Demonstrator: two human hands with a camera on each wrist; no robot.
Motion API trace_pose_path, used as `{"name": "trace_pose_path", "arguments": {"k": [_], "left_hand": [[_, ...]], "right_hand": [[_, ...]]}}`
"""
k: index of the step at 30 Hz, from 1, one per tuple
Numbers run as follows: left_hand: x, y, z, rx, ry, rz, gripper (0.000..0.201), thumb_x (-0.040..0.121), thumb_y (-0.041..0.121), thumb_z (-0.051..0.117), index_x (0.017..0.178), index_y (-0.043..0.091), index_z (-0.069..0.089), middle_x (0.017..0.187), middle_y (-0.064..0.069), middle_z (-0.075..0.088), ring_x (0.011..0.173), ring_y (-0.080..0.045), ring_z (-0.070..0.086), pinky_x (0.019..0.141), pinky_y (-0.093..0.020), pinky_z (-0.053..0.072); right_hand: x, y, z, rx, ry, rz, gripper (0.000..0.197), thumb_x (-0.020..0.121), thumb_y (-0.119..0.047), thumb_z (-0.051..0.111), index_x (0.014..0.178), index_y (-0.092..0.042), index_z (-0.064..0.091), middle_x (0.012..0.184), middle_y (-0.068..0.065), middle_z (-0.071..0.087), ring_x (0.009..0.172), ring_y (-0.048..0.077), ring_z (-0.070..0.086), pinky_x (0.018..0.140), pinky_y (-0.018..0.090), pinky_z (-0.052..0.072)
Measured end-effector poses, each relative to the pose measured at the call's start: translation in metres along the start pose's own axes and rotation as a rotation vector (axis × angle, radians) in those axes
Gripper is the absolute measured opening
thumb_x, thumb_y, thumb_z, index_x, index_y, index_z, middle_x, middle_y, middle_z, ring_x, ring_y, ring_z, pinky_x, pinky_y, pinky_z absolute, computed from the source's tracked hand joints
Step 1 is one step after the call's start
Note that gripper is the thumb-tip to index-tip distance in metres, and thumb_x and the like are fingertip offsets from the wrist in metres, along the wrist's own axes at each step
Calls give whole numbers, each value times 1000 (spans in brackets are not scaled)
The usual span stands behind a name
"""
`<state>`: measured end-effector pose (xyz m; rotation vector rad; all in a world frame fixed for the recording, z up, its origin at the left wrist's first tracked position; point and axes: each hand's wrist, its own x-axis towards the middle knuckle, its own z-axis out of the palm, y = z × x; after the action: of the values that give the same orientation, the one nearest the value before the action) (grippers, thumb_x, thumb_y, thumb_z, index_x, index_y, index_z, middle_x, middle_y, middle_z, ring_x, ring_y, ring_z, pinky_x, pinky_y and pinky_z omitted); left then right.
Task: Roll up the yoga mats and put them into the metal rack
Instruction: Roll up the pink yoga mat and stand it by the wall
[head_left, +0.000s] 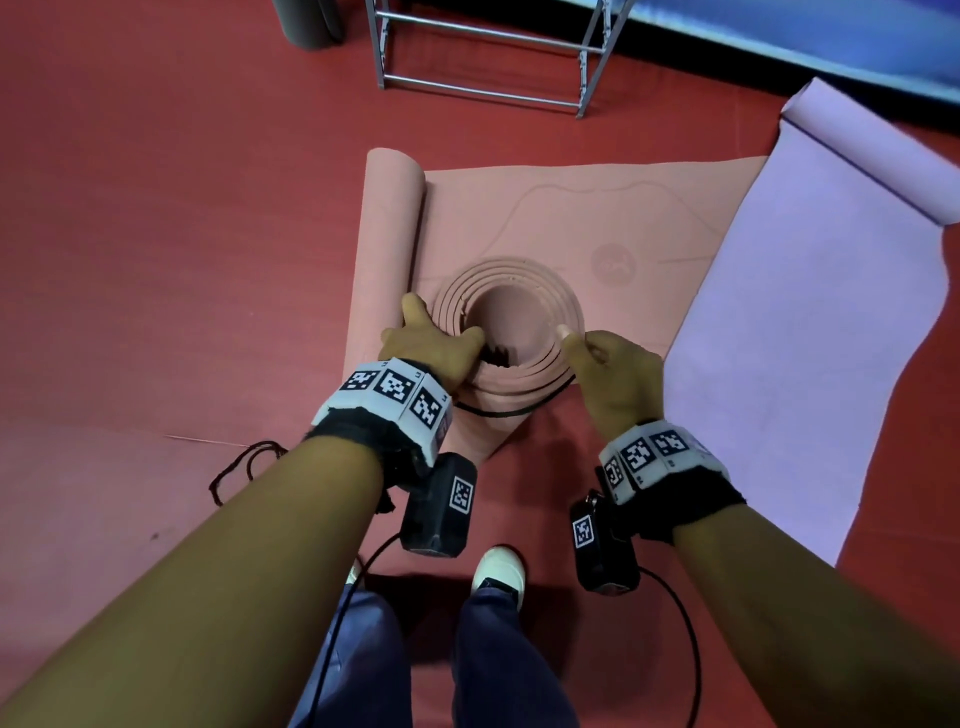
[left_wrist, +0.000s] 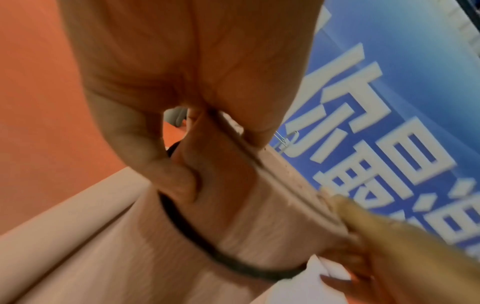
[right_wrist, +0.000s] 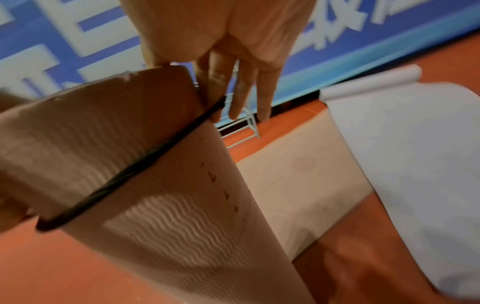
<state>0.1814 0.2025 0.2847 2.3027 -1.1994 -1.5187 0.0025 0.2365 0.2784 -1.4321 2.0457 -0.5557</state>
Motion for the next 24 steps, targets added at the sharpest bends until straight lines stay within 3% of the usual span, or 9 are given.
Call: {"name": "trace_pose_path", "arguments": {"k": [2,4,8,11,13,16,18,21,24], "left_hand": [[0,-4,2,58,62,23,63,74,55,51,120,18,29,114,-22,55,88,-45,63,81,-46,54],[5,-11,2,110,121,40,59,88,45,54,132,13,30,121,-24,51,102,-44,57,84,-42,48],[1,-10,0,160,121,31,58,90,40,56,135,14,30,125,-22,43,108,-41,53,78,-37,39],[1,-10,2,142,104,42,60,86,39,60,135,16,31,125,-21,46,106,-42,54,86,-41,47],[3,-14,4,139,91,70,60,84,38,61,132,16,32,122,-20,52,105,-41,56,89,-45,49],[4,-18,7,133,123,68,59,83,38,63,130,16,34,121,-19,55,105,-39,57,82,-40,46],[2,-18,6,144,144,63,59,85,37,62,132,15,34,122,-19,54,107,-40,56,78,-37,41],[4,-16,2,152,144,78,55,88,36,58,131,13,35,123,-20,54,106,-39,56,76,-35,39],[12,-16,-2,149,133,115,48,87,37,56,125,14,37,117,-19,57,98,-40,60,81,-41,51]], "right_hand": [[1,11,-8,132,93,22,22,96,-24,59,88,-10,74,88,7,73,85,21,62,81,25,45],[10,18,-14,278,72,135,17,94,-16,59,97,-16,76,101,1,73,95,15,64,88,22,47],[30,14,-13,538,-294,434,12,96,-17,57,92,-21,68,92,4,67,87,23,63,71,31,50],[33,11,-11,595,-379,500,9,96,-15,58,94,-16,67,91,8,66,79,21,65,60,23,50],[32,14,-10,642,-389,548,9,95,-11,61,86,-13,64,76,4,67,60,13,66,50,18,48],[30,16,-6,607,-355,562,14,92,-7,65,79,-8,60,50,-2,61,38,3,56,40,13,42],[29,15,-2,506,-325,513,21,92,-6,64,71,-8,60,46,1,55,35,4,50,38,14,39],[29,14,6,61,-362,292,29,97,-11,51,71,-5,63,65,8,57,58,19,54,58,24,40],[32,16,17,-108,-400,225,25,99,-9,45,101,4,67,94,13,62,75,25,52,64,23,34]]}}
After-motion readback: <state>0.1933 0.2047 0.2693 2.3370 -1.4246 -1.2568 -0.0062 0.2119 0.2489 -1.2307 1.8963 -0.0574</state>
